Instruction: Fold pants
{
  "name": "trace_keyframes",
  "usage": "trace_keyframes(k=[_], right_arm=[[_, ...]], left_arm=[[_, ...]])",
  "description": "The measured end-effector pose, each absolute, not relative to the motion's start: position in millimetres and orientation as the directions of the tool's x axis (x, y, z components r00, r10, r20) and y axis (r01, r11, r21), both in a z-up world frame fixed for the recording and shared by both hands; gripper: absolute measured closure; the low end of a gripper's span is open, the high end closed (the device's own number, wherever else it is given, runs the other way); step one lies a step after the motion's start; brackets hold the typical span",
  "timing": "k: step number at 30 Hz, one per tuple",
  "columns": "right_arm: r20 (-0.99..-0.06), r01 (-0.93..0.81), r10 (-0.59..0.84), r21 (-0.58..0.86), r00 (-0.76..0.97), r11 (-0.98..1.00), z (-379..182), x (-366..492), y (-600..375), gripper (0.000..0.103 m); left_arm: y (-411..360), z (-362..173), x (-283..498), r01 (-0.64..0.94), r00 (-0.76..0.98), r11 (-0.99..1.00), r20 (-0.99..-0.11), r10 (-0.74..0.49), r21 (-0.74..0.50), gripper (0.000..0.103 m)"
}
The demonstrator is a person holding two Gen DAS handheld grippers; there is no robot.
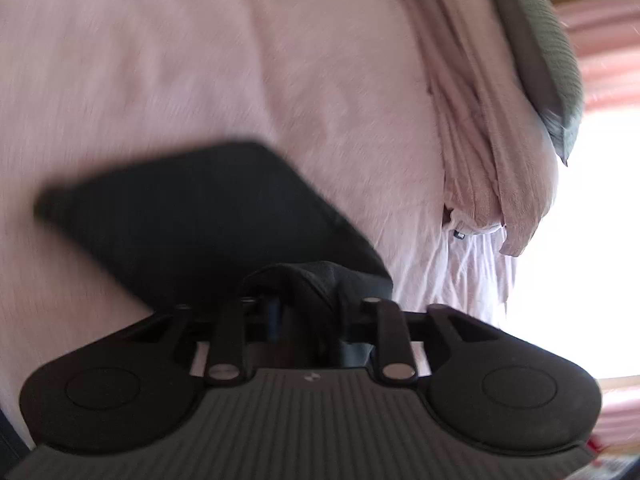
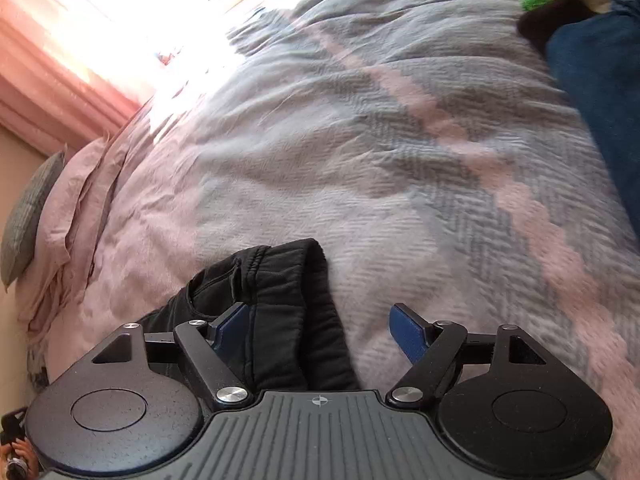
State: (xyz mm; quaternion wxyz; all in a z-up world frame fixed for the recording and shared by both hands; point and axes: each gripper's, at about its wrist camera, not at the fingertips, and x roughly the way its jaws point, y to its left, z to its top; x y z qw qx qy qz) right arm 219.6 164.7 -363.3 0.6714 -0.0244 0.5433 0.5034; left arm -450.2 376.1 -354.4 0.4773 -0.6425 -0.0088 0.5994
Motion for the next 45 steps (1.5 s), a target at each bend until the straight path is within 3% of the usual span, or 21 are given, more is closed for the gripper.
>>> trace_keyframes(k=[2, 3, 4, 5, 6, 7, 9, 16, 19, 21, 23, 27, 29, 31, 33, 35, 36, 38, 39, 42, 45], right_arm=[[-0.749, -0.729, 0.650, 0.514, -0.125, 0.452, -374, 220, 185, 0.029], [-0.762, -0.749, 0.629, 0.504, -0.152, 0.430, -380, 220, 196, 0.037], [-0.771, -0.767, 0.608, 0.503, -0.190, 0.398, -383, 220, 206, 0.055], [-0.778, -0.788, 0.599, 0.483, -0.187, 0.382, -381, 217, 210, 0.061], [-0.775, -0.804, 0.606, 0.470, -0.178, 0.365, -377, 217, 210, 0.079], [-0.758, -0.786, 0.629, 0.492, -0.174, 0.376, -371, 223, 204, 0.089], [-0.689, -0.709, 0.704, 0.583, -0.172, 0.397, -354, 237, 182, 0.099], [-0.595, -0.666, 0.803, 0.601, -0.004, 0.442, -289, 253, 124, 0.099], [-0.693, -0.614, 0.720, 0.551, 0.041, 0.565, -304, 268, 132, 0.096], [-0.801, -0.545, 0.589, 0.448, 0.107, 0.709, -318, 276, 137, 0.092], [-0.839, -0.499, 0.521, 0.387, 0.159, 0.775, -325, 280, 132, 0.088], [-0.834, -0.450, 0.525, 0.408, 0.171, 0.795, -328, 271, 116, 0.062], [-0.834, -0.432, 0.520, 0.407, 0.185, 0.805, -329, 264, 113, 0.060], [-0.840, -0.398, 0.504, 0.400, 0.201, 0.825, -332, 256, 112, 0.058], [-0.848, -0.370, 0.487, 0.393, 0.208, 0.842, -336, 249, 112, 0.057], [-0.855, -0.359, 0.472, 0.380, 0.215, 0.852, -337, 237, 111, 0.056], [-0.858, -0.359, 0.465, 0.373, 0.219, 0.856, -337, 233, 113, 0.056], [-0.858, -0.359, 0.458, 0.363, 0.232, 0.860, -335, 225, 116, 0.056], [-0.856, -0.356, 0.458, 0.362, 0.240, 0.862, -333, 220, 116, 0.056], [-0.846, -0.350, 0.466, 0.367, 0.260, 0.862, -323, 209, 115, 0.056], [-0.833, -0.356, 0.486, 0.384, 0.265, 0.852, -315, 197, 115, 0.056]], left_arm=[[387, -342, -446, -0.679, 0.236, -0.468, -0.772, 0.590, -0.565, 0.091], [393, -336, -442, -0.733, 0.221, -0.424, -0.776, 0.591, -0.532, 0.092], [399, -330, -437, -0.786, 0.206, -0.374, -0.780, 0.591, -0.491, 0.093], [406, -322, -428, -0.842, 0.192, -0.308, -0.780, 0.596, -0.442, 0.094], [410, -313, -420, -0.882, 0.180, -0.250, -0.775, 0.606, -0.400, 0.094], [415, -302, -410, -0.916, 0.177, -0.179, -0.761, 0.624, -0.360, 0.094], [424, -280, -393, -0.950, 0.190, -0.062, -0.723, 0.665, -0.307, 0.094], [416, -211, -345, -0.931, 0.365, 0.320, -0.509, 0.780, -0.178, 0.088], [441, -243, -339, -0.949, 0.311, 0.268, -0.613, 0.726, -0.163, 0.062], [453, -277, -343, -0.961, 0.271, 0.225, -0.704, 0.657, -0.160, 0.062], [451, -300, -359, -0.970, 0.245, 0.146, -0.765, 0.596, -0.197, 0.062], [457, -330, -407, -0.941, 0.249, -0.053, -0.788, 0.564, -0.336, 0.059], [468, -338, -434, -0.905, 0.248, -0.153, -0.785, 0.568, -0.397, 0.046], [486, -348, -453, -0.868, 0.246, -0.224, -0.776, 0.581, -0.442, 0.027], [513, -355, -465, -0.847, 0.210, -0.286, -0.777, 0.593, -0.447, 0.027], [535, -366, -472, -0.827, 0.215, -0.320, -0.786, 0.579, -0.462, 0.034], [544, -372, -473, -0.825, 0.215, -0.335, -0.801, 0.560, -0.455, 0.061], [557, -371, -472, -0.831, 0.213, -0.330, -0.805, 0.554, -0.447, 0.084], [561, -361, -471, -0.838, 0.241, -0.275, -0.773, 0.587, -0.471, 0.101], [558, -309, -461, -0.870, 0.331, -0.010, -0.597, 0.731, -0.493, 0.100], [558, -286, -449, -0.908, 0.360, 0.172, -0.501, 0.787, -0.382, 0.097]])
